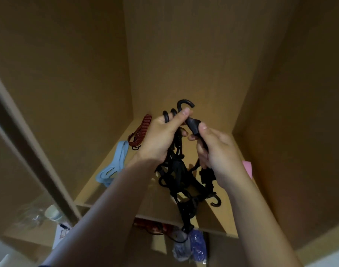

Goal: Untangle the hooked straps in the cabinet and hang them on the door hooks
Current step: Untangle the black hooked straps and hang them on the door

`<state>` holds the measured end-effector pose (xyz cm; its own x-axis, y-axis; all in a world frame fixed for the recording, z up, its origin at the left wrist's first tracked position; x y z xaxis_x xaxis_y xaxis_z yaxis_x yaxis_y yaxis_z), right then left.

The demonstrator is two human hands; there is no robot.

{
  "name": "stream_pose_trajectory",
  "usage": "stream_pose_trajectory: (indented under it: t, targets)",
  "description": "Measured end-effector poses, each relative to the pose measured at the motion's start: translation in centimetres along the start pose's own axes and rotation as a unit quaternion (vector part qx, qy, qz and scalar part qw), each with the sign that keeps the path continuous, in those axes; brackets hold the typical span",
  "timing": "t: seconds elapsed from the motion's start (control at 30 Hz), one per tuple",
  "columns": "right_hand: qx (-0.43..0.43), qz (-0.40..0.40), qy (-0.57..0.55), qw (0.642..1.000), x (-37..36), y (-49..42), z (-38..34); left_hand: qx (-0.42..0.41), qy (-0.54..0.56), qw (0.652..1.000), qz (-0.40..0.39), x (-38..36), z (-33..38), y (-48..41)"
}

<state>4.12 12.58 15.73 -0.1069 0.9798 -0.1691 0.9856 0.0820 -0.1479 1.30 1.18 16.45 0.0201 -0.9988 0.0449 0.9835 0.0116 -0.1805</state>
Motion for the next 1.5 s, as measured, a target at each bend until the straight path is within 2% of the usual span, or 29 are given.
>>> stream_pose_trajectory:
  t: [0.07,0.17,0.4,0.53,0.67,0.83,0.97,1.1,1.23,1.5]
  targets:
    - [-0.006,-0.059,-0.062,0.996,-2.0,2.3,-0.2,-0.002,0.067,0.996,-0.065,-0.7,1.1,2.3]
    - [-0.033,-0.096,-0.102,0.99,-4.4,6.0,0.3,0.008,0.129,0.985,-0.114,-0.2,2.3,6.3]
    - [-0.05,-0.079,-0.18,0.979,-7.1,16.3,2.6,0.017,0.13,0.975,-0.178,1.8,2.9,15.7]
    - [-0.07,-0.062,-0.128,0.987,-7.5,21.2,3.3,0.056,0.123,0.96,-0.245,0.3,3.1,20.1]
    - [-0.097,0.009,-0.099,0.99,-5.1,25.0,3.3,0.056,0.143,0.941,-0.303,-2.3,3.8,23.4]
    - [-0.084,0.1,-0.075,0.989,-0.3,30.5,3.0,0.051,0.144,0.912,-0.381,-7.7,4.4,28.2]
    - [-0.044,0.161,-0.087,0.982,3.5,35.6,1.8,0.045,0.163,0.89,-0.424,-12.9,4.6,32.1]
    - [-0.005,0.251,-0.008,0.968,8.4,42.1,0.8,0.031,0.159,0.862,-0.48,-18.9,5.6,37.4]
    - [0.032,0.332,0.033,0.942,14.0,50.0,-0.7,0.002,0.114,0.854,-0.508,-25.3,6.9,43.6]
    - [-0.032,0.377,0.101,0.92,23.8,65.2,-2.7,0.013,0.162,0.834,-0.528,-37.9,10.9,56.1]
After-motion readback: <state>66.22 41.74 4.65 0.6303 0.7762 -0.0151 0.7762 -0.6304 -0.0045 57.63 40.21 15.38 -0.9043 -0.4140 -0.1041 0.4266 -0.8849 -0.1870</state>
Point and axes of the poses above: each hand's wrist, its own y-axis away from the middle knuckle, its own x-axis out of the back of the hand, z = x × y, the point moved 10 cm from there along -y, towards the middle knuckle, and after that the axes turned 12 degrees about -y, right-handed, at the moved point
